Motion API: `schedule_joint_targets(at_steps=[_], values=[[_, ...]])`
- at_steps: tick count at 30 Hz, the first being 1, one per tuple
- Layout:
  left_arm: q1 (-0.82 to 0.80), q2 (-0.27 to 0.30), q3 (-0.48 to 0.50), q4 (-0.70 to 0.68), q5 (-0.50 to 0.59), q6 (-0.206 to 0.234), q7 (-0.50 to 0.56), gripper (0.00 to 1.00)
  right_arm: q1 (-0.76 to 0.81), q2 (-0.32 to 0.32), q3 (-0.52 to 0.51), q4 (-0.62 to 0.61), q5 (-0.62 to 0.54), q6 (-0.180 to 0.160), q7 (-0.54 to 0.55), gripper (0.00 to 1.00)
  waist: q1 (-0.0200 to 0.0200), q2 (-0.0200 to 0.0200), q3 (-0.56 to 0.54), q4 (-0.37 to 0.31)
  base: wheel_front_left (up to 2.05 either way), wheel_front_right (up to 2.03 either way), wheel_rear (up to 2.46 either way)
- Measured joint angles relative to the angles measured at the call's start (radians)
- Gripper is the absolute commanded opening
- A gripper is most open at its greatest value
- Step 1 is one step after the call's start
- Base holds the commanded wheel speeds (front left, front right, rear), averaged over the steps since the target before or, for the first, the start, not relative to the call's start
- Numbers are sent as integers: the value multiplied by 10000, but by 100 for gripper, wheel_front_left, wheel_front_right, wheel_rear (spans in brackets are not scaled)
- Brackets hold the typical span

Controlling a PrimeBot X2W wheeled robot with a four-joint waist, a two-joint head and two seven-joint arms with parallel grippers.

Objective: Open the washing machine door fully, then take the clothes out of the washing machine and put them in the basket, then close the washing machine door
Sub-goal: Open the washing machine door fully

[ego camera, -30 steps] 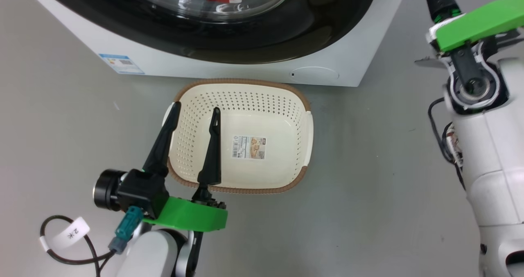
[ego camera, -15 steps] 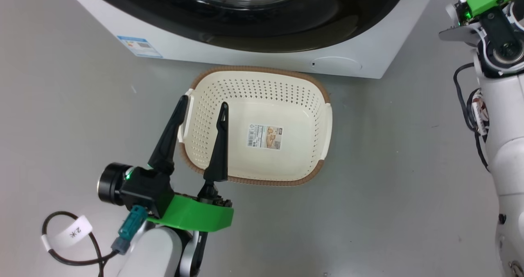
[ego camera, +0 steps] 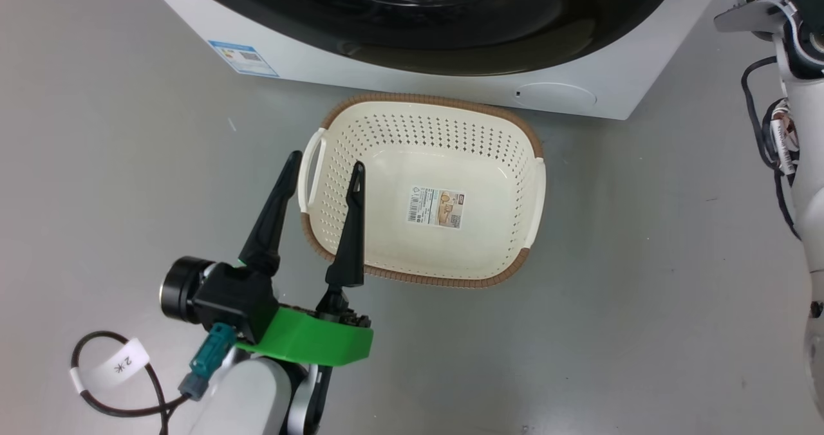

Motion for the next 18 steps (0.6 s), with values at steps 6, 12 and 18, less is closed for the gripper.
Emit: schedule_joint_targets(at_steps=[6,12,18], values=[[-2,-2,-92,6,-150,6,0,100,-315,-178,98,408,-2,0,410,0,0,0,6,159,0,0,0],[-2,-4,-102,12,-217,35,0,100,-435,-249,92,523,75,-71,1009,0,0,0,-30,165,0,0,0],[-2,-6,-50,8,-217,86,0,100,-431,-240,115,407,288,-75,1484,0,0,0,-51,66,0,0,0]])
